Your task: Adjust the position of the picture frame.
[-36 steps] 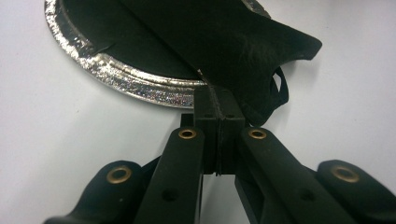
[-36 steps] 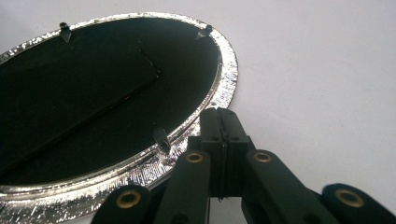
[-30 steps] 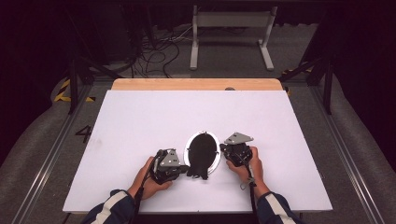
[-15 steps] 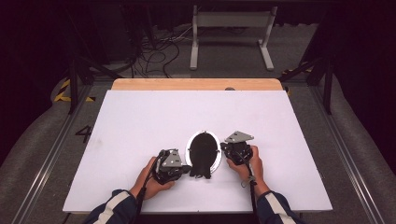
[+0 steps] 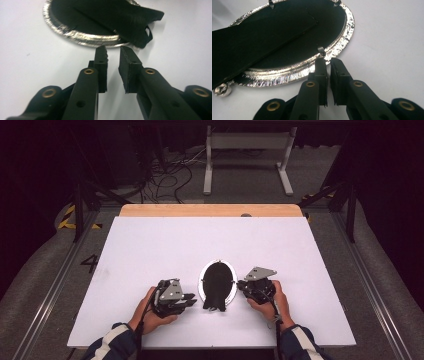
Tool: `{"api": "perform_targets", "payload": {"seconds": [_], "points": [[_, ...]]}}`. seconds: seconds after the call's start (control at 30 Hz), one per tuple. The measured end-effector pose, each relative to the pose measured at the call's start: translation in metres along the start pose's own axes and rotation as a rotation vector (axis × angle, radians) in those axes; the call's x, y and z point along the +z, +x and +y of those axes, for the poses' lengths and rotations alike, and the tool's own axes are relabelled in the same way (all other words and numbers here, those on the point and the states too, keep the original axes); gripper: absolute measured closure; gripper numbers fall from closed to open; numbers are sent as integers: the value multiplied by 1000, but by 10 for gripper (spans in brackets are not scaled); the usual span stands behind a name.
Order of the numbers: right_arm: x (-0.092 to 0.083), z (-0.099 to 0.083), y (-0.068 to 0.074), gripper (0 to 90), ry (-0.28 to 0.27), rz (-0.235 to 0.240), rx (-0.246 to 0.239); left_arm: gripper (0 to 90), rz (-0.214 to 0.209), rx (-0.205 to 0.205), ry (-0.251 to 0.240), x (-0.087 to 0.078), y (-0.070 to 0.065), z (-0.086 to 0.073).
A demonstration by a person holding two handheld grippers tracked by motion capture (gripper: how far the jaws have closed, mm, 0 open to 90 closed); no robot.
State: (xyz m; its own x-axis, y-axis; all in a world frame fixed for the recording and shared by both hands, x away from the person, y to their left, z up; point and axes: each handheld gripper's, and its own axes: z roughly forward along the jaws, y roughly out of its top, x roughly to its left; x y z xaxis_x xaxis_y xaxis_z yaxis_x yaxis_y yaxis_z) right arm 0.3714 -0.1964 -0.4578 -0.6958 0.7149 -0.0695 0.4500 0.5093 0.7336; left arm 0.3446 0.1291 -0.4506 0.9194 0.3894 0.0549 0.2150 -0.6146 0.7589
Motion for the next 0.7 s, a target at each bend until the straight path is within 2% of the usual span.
{"api": "perform_targets", "payload": {"seconds": [0.1, 0.13, 0.17, 0.23, 0.27, 0.37, 0.4, 0.43, 0.47, 0.5, 0.57, 0.7], "points": [[-7, -3, 0, 822, 4, 15, -5, 678, 16, -12, -4, -8, 2, -6], [-7, -3, 0, 822, 4, 15, -5, 678, 25, -10, -5, -12, 4, -9], [-9, -4, 0, 817, 0, 22, -7, 630, 37, -14, -8, -16, 5, -12], [-16, -5, 2, 803, -8, 39, -6, 590, 59, -22, -15, -24, 7, -18], [-21, -7, 3, 795, -13, 50, -3, 514, 71, -23, -15, -27, 8, -21], [-26, -9, 5, 779, -15, 63, -4, 435, 96, -40, -18, -37, 10, -29], [-29, -10, 6, 767, -17, 67, -6, 435, 105, -48, -21, -41, 11, -33], [-34, -13, 8, 750, -18, 83, 3, 381, 129, -67, -25, -47, 12, -40], [-35, -14, 9, 744, -19, 87, 6, 373, 138, -78, -32, -50, 13, -44], [-37, -16, 9, 743, -20, 93, 14, 357, 138, -78, -32, -50, 13, -44], [-38, -17, 10, 738, -20, 105, 21, 324, 148, -115, -38, -55, 13, -54], [-40, -21, 17, 725, -5, 133, 23, 248, 166, -148, -33, -65, 11, -68]]}}
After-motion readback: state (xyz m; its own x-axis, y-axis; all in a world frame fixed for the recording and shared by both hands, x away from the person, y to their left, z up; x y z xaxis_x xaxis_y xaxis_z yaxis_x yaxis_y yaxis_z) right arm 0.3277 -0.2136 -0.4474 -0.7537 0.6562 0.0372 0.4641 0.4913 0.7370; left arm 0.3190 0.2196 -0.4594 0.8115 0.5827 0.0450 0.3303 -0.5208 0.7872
